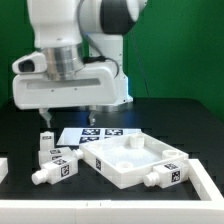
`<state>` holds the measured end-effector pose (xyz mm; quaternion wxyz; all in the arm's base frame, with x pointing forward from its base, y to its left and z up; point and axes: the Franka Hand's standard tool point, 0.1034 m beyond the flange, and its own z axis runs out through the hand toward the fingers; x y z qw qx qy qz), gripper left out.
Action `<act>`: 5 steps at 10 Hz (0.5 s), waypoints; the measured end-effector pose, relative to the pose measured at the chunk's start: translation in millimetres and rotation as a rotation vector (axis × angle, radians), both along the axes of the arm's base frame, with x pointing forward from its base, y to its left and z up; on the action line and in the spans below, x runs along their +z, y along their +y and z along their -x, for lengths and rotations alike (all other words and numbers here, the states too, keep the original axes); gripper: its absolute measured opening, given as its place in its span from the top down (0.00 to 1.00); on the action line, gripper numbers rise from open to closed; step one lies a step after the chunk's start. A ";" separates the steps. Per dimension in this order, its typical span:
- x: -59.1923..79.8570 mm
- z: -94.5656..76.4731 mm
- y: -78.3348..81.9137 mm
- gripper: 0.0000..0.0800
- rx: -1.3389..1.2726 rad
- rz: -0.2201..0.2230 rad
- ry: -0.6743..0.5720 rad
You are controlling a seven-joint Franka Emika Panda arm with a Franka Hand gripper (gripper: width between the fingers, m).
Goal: Assemble one leg
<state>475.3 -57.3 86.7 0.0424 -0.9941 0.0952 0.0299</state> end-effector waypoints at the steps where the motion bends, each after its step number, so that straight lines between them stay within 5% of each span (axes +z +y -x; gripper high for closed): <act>1: 3.2 -19.9 23.0 0.19 -0.053 0.003 0.009; 2: 0.3 -39.5 42.5 0.19 -0.059 0.021 0.001; 3: -12.7 -32.1 49.2 0.19 -0.050 0.040 -0.034; 5: -15.9 -25.4 49.2 0.19 -0.047 0.039 -0.022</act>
Offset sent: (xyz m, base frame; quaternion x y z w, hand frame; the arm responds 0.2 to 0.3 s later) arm 0.0000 0.0000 0.0000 0.0000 0.0000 0.0000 1.0000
